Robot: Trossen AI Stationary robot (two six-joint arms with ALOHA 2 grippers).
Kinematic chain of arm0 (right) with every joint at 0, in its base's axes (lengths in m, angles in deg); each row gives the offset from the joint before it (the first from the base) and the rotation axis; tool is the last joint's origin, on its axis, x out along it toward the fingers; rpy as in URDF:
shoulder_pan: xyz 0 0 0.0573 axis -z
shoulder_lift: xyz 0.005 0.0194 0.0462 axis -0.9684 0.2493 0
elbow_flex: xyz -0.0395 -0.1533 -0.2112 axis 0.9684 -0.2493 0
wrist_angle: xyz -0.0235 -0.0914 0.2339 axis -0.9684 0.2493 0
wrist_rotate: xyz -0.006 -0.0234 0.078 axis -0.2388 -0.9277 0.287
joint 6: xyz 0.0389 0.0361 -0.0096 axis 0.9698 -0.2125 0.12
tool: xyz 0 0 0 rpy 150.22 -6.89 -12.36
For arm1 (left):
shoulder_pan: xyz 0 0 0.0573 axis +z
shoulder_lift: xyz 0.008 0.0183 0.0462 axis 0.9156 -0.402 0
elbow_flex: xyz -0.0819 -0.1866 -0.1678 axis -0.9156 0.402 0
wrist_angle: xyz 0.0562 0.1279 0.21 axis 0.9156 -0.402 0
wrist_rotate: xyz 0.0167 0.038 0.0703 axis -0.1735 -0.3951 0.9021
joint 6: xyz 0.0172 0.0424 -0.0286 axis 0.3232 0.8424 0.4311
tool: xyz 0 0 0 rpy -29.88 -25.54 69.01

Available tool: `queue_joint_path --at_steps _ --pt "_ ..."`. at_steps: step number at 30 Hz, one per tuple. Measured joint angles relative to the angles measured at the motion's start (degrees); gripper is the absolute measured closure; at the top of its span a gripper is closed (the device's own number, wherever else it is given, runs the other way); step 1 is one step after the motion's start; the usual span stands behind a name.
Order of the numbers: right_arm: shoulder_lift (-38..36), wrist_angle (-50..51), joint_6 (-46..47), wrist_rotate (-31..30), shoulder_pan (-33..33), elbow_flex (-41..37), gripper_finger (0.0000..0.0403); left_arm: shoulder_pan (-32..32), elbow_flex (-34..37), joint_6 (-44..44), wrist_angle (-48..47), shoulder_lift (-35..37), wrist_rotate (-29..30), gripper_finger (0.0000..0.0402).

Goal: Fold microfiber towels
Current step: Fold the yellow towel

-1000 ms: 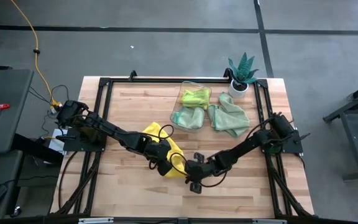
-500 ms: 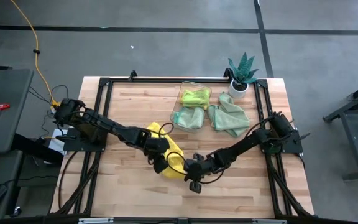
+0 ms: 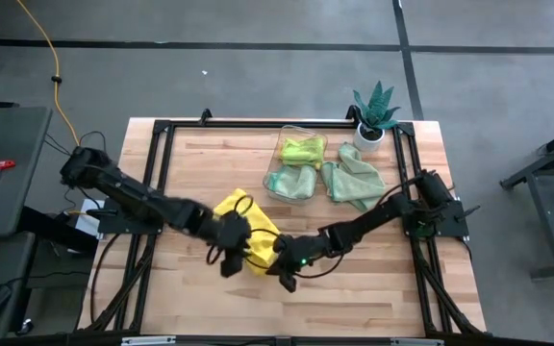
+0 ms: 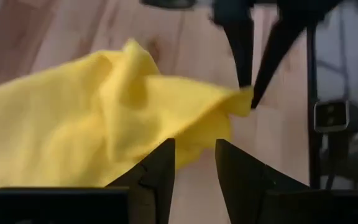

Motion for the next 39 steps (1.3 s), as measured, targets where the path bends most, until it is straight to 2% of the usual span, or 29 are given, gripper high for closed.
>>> queue_joint_path --at_steps 4,8,13,15,20,27,30,35,39 --pt "0.0 -4.67 0.26 -0.51 1.55 0.01 0.0402 -7.55 -0.02 -2.18 -0.43 -1.5 11.54 0.0307" --pt "0.0 -3.48 0.21 -0.67 3.01 0.02 0.0402 -13.38 0.05 -9.79 0.47 -5.86 21.5 0.0311" --pt "0.0 -1.53 -0.72 0.31 3.63 0.02 0.0402 -15.96 0.07 -20.18 1.04 -11.47 21.93 0.0308" --pt "0.0 -1.38 -0.68 0.62 3.63 0.02 0.0403 -16.93 0.12 -20.4 0.57 -12.16 22.08 0.0301" --pt "0.0 -1.06 -0.81 0.74 3.63 0.02 0.0403 -18.07 0.1 -13.88 2.33 -13.64 24.94 0.0272" --pt "0.0 -1.34 -0.22 0.74 3.63 0.02 0.0403 -18.21 0.07 5.92 7.91 -15.58 29.95 0.0216" --pt "0.0 -1.33 0.25 0.74 3.63 0.02 0.0403 -18.22 0.01 11.35 11.05 -16.47 30.77 0.0199" --pt "0.0 -1.41 0.7 0.74 3.63 0.0 0.0403 -18.11 0.1 15.77 11.66 -17.39 32.67 0.0191" --pt "0.0 -1.38 0.79 0.72 3.65 0.0 0.0403 -17.68 0.05 16.48 12.35 -18.14 33.87 0.0201"
